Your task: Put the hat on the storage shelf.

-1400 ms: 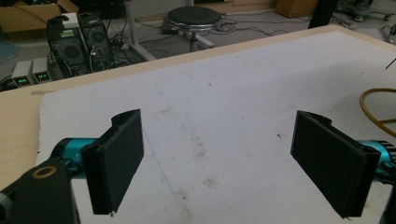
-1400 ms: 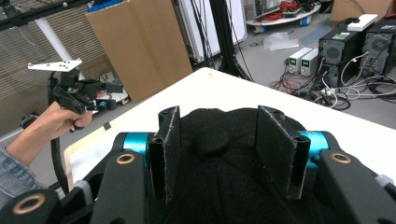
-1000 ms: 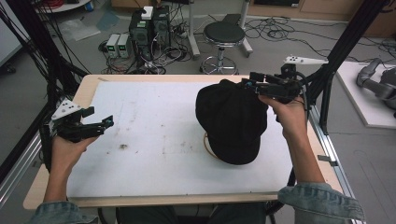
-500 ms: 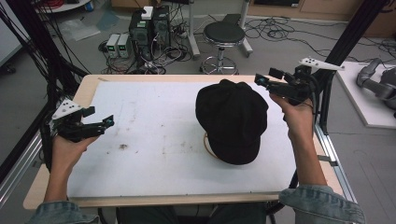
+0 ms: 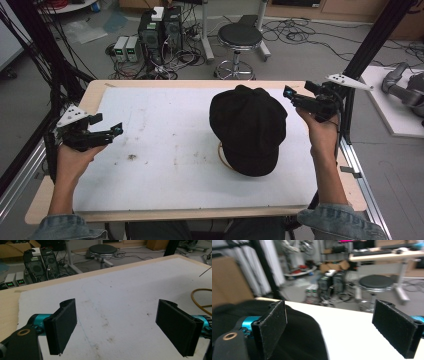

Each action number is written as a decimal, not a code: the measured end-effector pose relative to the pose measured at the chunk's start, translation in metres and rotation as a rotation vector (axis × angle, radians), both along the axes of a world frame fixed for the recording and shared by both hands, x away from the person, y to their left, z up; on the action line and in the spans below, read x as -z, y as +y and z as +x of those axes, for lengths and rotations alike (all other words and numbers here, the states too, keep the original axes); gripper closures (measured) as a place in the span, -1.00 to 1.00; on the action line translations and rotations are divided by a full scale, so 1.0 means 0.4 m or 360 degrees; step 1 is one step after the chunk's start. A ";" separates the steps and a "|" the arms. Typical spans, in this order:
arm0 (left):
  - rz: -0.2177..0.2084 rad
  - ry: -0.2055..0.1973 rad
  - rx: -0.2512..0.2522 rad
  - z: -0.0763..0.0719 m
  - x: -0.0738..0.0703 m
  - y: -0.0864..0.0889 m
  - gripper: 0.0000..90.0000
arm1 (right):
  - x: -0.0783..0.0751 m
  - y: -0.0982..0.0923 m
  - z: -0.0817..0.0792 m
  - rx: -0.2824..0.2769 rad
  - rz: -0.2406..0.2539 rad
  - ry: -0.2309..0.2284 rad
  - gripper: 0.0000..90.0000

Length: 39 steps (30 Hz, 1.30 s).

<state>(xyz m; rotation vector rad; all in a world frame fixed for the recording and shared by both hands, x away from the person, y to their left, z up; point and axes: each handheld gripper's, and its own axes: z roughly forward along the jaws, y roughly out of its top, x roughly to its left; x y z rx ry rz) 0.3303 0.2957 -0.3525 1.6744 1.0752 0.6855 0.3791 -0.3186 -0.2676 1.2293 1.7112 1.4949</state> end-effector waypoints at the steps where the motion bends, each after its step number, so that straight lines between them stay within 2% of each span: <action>1: 0.0005 0.0000 0.0002 0.000 0.000 0.001 -0.61 | 0.005 -0.001 -0.002 0.0032 -0.0016 0.0003 -0.73; 10: 0.0002 -0.0001 0.0000 0.000 0.000 0.000 -0.61 | 0.054 -0.023 -0.012 0.0168 -0.0059 -0.0006 -0.73; 17: 0.0004 -0.0004 -0.0001 0.003 -0.003 0.000 -0.61 | 0.080 -0.037 -0.024 0.0222 -0.0111 0.0003 -0.73; 23: 0.0012 0.0000 0.0005 0.011 -0.001 -0.007 -0.61 | 0.091 -0.049 -0.036 0.0224 -0.0104 0.0031 -0.73; 29: 0.0012 0.0005 -0.0007 0.012 0.002 -0.003 -0.61 | 0.094 -0.058 -0.048 0.0232 -0.0103 0.0025 -0.73; 33: 0.0018 -0.0006 -0.0007 0.007 -0.001 -0.003 -0.61 | 0.099 -0.060 -0.046 0.0242 -0.0082 0.0046 -0.73; 39: 0.0011 -0.0012 -0.0018 0.007 -0.005 0.002 -0.61 | 0.101 -0.057 -0.049 0.0231 -0.0095 0.0044 -0.73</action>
